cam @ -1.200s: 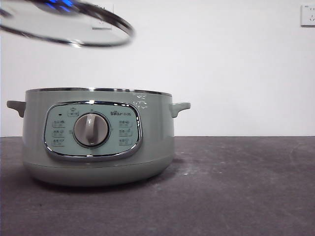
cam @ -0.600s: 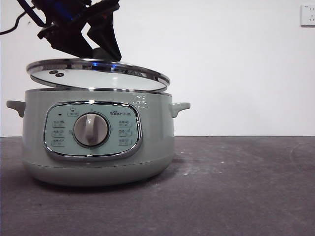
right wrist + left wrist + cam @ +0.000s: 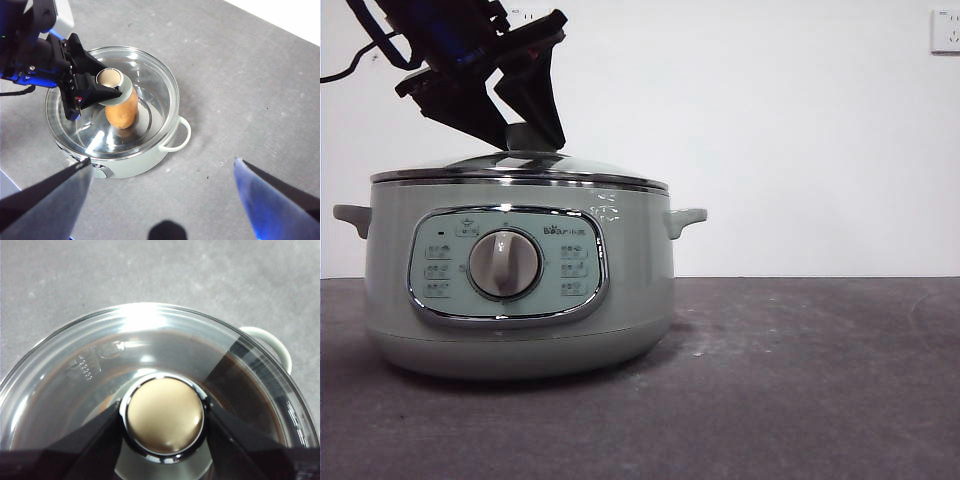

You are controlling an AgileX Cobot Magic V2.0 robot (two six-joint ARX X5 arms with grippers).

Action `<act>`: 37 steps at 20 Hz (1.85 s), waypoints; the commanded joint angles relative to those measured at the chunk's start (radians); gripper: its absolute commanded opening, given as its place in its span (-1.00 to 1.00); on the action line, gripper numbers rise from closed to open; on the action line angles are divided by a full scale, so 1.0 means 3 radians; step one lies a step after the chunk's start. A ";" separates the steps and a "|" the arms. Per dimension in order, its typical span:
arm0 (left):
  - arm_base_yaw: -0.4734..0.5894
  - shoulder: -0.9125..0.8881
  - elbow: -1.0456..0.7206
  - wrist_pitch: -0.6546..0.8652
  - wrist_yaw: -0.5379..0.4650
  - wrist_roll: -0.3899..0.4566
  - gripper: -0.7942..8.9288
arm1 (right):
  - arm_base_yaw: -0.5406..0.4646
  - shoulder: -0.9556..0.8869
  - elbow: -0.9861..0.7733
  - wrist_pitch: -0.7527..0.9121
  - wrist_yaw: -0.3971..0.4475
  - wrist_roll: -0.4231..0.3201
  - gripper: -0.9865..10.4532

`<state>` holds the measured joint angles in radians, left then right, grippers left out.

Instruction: Pick up the potato,open the lid,put the potato in the pot,close the lid

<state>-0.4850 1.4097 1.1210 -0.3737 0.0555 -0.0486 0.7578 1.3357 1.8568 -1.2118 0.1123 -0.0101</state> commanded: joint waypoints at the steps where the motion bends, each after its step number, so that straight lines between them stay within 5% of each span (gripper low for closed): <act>1: -0.0006 0.0009 -0.0006 -0.0056 0.0008 -0.0024 -0.85 | 0.0005 0.0010 0.0004 0.0004 0.0006 0.0042 0.00; 5: -0.0006 0.0009 -0.0006 -0.0018 0.0004 -0.0024 -0.77 | 0.0005 0.0010 0.0004 -0.0008 0.0006 0.0067 0.00; 8: -0.0006 0.0009 -0.0006 0.0025 0.0003 -0.0025 -0.05 | 0.0005 0.0010 0.0004 -0.0009 0.0006 0.0067 0.00; 14: -0.0006 -0.0020 -0.0006 0.0081 -0.0005 -0.0032 0.02 | 0.0005 0.0010 0.0004 -0.0088 0.0006 0.0069 0.00; 19: -0.0045 -0.0336 -0.0006 -0.0025 0.0017 -0.0126 0.02 | -0.0005 0.0010 0.0003 -0.0172 0.0009 0.0114 -0.03; 22: -0.0061 -0.0727 -0.0006 -0.0144 0.0014 -0.0120 -0.02 | -0.0037 -0.0009 -0.0017 -0.0181 0.0014 0.0153 -0.43; 23: -0.0093 -0.0872 -0.0006 -0.0160 0.0006 -0.0089 -0.19 | -0.0036 -0.0011 -0.0018 -0.0164 0.0019 0.0140 -0.57; 25: -0.0167 -0.1141 -0.0006 -0.0188 -0.0009 0.0084 -0.91 | -0.0037 -0.0037 -0.0024 -0.0150 0.0130 0.0103 -0.79; 31: -0.0240 -0.1544 -0.0046 -0.0381 -0.0276 0.0270 -0.85 | -0.0037 -0.0376 -0.0514 0.0406 0.0200 0.0033 -0.84; 37: -0.0244 -0.1845 -0.0512 -0.0186 -0.0271 0.0261 -0.85 | -0.0037 -0.1134 -0.2074 0.1785 0.0202 0.0018 -0.84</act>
<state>-0.5537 0.8589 0.9752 -0.4347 -0.0265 0.0185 0.7460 0.9970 1.2774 -0.6918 0.1692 -0.0006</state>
